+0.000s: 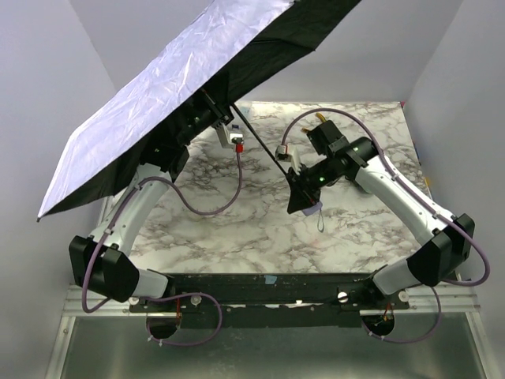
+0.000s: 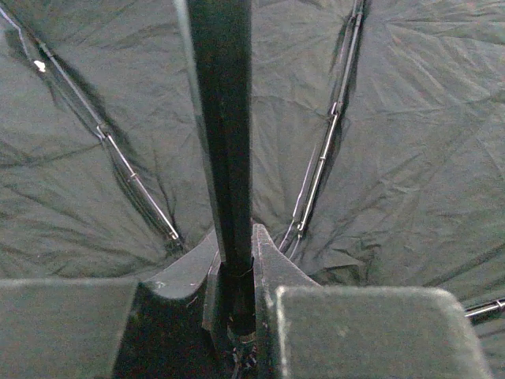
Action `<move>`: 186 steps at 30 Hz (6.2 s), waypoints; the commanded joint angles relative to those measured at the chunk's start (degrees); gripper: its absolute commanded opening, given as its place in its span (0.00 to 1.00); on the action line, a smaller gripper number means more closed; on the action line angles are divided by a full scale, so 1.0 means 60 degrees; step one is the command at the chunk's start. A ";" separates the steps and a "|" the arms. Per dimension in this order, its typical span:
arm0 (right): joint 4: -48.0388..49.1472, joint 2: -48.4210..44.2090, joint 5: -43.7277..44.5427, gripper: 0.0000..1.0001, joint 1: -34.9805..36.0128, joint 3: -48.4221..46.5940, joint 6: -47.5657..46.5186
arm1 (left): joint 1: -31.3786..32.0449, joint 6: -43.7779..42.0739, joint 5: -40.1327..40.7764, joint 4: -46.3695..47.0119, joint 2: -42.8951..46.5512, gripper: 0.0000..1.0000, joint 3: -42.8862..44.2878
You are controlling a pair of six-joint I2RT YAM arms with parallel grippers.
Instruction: Open the umbrella
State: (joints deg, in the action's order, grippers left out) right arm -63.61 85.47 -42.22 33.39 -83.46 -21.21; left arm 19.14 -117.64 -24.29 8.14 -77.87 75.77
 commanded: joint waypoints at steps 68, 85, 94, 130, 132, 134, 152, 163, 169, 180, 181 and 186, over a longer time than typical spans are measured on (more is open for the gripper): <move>-0.0653 -0.0779 -0.0678 0.01 0.0053 0.0428 -0.0510 | -0.1762 -0.0767 0.0962 0.2060 -0.0527 0.21 0.0684; 0.2159 -0.0813 -0.1353 0.01 0.0061 -0.0030 0.1718 | 0.0473 -0.1071 -0.0523 0.0547 0.0435 0.47 -0.1606; 0.4926 -0.1718 -0.0625 0.01 0.0059 0.1295 0.3948 | 0.0676 0.0772 -0.1274 0.0550 0.1535 0.75 -0.2403; 1.0911 -0.4284 0.6393 0.01 0.0005 0.7118 0.6228 | 0.0378 1.0473 0.2024 -0.1968 0.5352 0.99 -0.4941; 1.0861 -0.4317 0.6836 0.01 -0.0081 0.7198 0.6353 | 0.0305 1.1475 0.2262 -0.2488 0.5035 0.99 -0.4388; 1.0830 -0.4301 0.7328 0.01 -0.0204 0.7227 0.6480 | 0.0111 1.2735 0.2253 -0.3091 0.4682 0.99 -0.3700; 1.3453 -0.3156 0.6410 0.29 -0.0745 0.9091 0.6668 | -0.2518 1.7047 0.1207 -0.4874 0.3697 0.99 -0.3311; 1.2038 -0.3929 0.7241 0.87 -0.0800 0.9191 0.4786 | -0.4064 1.7997 0.0285 -0.5433 0.3583 0.99 -0.3763; 1.1020 -0.5882 0.6728 0.91 -0.0787 0.9640 0.2997 | -0.4470 1.7329 -0.0073 -0.5909 0.3321 0.99 -0.3658; 0.9029 -0.8285 0.7307 0.94 -0.0807 0.9224 0.0987 | -0.4801 1.7166 -0.0330 -0.5722 0.3836 0.99 -0.4079; 0.8739 -0.8448 0.7399 0.94 -0.0808 0.9086 0.0863 | -0.4801 1.7305 0.0007 -0.5500 0.4031 0.99 -0.4247; 0.7852 -0.9621 0.7342 0.94 -0.0803 0.8930 -0.0019 | -0.4801 1.6992 0.1532 -0.4499 0.5350 0.98 -0.5384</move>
State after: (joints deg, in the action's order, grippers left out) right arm -10.17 32.71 0.16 28.80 -27.77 -15.14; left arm -9.30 -14.09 -22.61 -24.97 -52.25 48.49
